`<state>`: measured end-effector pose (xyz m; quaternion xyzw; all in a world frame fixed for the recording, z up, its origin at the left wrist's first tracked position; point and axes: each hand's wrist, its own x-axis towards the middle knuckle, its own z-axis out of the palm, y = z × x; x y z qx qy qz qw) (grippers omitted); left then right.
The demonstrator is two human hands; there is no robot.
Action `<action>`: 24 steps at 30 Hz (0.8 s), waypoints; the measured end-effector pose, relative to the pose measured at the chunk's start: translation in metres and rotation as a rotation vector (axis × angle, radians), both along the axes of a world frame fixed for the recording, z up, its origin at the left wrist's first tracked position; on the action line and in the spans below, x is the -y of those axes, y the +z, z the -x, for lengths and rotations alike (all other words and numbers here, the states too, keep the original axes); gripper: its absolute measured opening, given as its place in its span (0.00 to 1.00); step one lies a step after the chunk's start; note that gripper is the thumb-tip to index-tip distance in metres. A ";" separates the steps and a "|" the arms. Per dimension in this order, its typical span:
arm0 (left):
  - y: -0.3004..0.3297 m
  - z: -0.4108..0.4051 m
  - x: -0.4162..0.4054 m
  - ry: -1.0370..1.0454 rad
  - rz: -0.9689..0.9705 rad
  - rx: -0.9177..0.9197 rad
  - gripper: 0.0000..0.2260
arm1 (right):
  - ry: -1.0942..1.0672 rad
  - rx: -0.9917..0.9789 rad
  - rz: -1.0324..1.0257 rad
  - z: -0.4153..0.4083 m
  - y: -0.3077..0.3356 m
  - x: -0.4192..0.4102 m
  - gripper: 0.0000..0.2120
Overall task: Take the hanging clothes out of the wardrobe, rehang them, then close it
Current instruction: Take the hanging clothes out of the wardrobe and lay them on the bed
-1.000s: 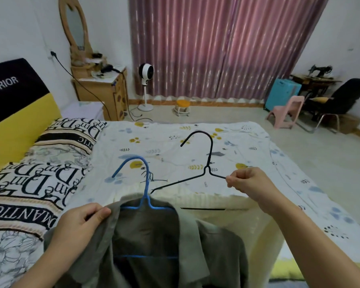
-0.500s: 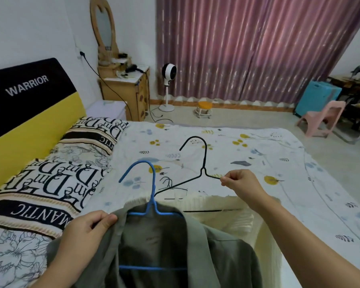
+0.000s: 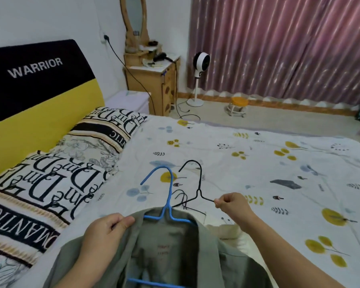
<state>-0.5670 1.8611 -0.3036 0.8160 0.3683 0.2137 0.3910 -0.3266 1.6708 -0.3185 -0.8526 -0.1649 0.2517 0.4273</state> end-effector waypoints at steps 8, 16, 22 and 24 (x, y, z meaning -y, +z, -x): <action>-0.085 -0.097 -0.031 0.072 -0.021 -0.032 0.18 | 0.041 -0.011 0.038 -0.083 -0.105 -0.042 0.15; -0.182 -0.132 -0.037 0.103 -0.029 -0.231 0.18 | 0.247 0.029 0.168 -0.082 -0.165 -0.029 0.16; -0.213 -0.159 -0.033 0.099 0.024 -0.287 0.20 | 0.448 0.104 0.379 -0.062 -0.177 0.004 0.17; -0.217 -0.169 -0.031 0.094 0.021 -0.278 0.20 | 0.368 0.183 0.377 -0.067 -0.181 0.006 0.18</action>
